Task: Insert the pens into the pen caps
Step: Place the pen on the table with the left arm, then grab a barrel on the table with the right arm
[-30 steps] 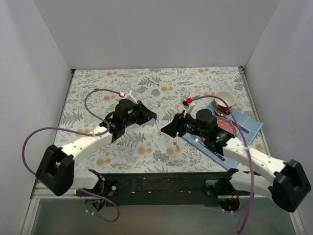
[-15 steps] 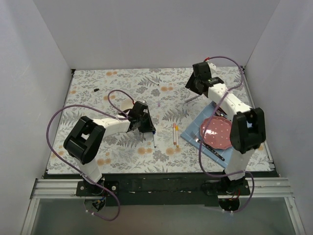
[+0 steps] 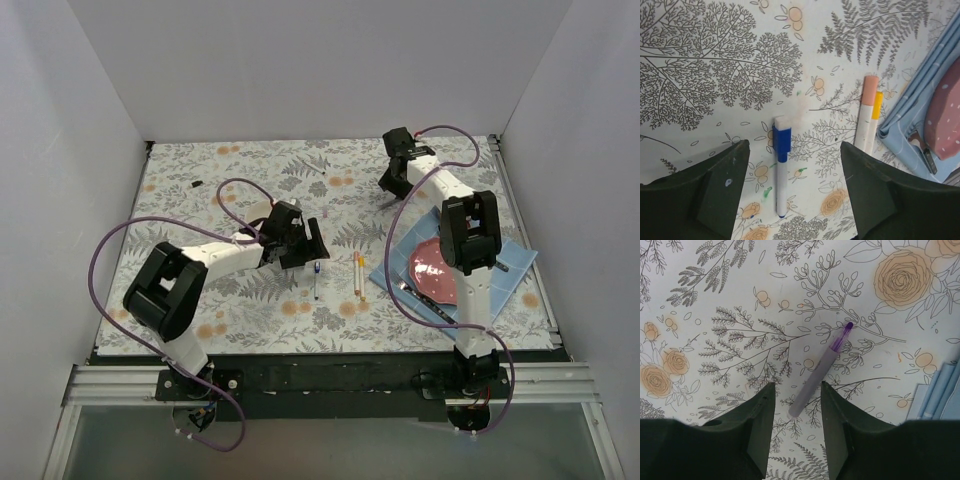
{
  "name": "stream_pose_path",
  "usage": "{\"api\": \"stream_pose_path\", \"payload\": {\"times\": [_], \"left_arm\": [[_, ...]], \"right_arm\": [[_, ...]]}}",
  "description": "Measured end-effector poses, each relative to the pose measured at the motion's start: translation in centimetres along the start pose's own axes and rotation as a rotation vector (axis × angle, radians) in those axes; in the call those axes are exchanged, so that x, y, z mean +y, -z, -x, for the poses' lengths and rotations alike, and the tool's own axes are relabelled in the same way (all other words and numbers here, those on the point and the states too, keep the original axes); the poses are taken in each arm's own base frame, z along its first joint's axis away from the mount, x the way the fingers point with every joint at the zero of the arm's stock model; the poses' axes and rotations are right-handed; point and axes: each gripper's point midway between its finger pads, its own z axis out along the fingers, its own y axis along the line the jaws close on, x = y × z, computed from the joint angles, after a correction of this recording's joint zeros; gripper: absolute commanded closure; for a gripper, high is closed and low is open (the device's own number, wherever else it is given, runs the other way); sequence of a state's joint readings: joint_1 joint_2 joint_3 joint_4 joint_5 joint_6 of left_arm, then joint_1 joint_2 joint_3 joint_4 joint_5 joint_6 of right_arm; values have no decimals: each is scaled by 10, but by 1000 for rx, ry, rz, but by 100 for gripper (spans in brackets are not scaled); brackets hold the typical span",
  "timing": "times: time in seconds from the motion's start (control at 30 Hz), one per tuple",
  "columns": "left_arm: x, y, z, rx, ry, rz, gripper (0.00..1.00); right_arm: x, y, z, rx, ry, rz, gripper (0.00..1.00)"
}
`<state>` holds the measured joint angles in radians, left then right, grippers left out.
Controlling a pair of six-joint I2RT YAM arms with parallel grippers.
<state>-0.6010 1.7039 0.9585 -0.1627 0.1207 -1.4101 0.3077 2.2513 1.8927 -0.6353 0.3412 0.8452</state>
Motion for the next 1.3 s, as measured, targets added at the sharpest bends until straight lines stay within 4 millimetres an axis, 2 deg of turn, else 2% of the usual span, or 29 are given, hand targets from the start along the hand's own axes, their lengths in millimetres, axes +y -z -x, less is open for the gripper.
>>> {"api": "stream_pose_path", "payload": {"times": [0.13, 0.33, 0.43, 0.5, 0.63, 0.67, 0.8, 0.97, 1.1, 1.2, 1.3], "left_arm": [[-15, 18, 12, -44, -4, -42, 24], [-43, 53, 40, -150, -17, -114, 23], [-49, 66, 49, -194, -19, -130, 22], [-50, 70, 53, -215, -18, -129, 21], [-47, 76, 60, -254, -15, -105, 21], [-45, 77, 61, -257, -14, -93, 22], [-44, 83, 70, -270, -6, -72, 27], [-58, 85, 77, -261, -32, -152, 29], [-74, 79, 61, -198, -89, -285, 34], [-86, 72, 46, -127, -131, -386, 37], [-96, 69, 39, -88, -162, -457, 40]], "right_arm": [[-3, -5, -5, 15, -8, -18, 56], [-18, -16, -19, 51, 10, -83, 57], [-23, -18, -20, 52, 18, -103, 64], [-24, -19, -20, 49, 24, -109, 73], [-29, -20, -21, 47, 59, -114, 90], [-29, -20, -21, 44, 71, -108, 98], [-31, -17, -27, 20, 125, -29, 99], [-44, 8, -60, 41, 190, 161, 99], [-52, 35, -99, 108, 230, 314, 99], [-47, 57, -123, 155, 244, 422, 99], [-32, 86, -133, 157, 243, 545, 99]]}}
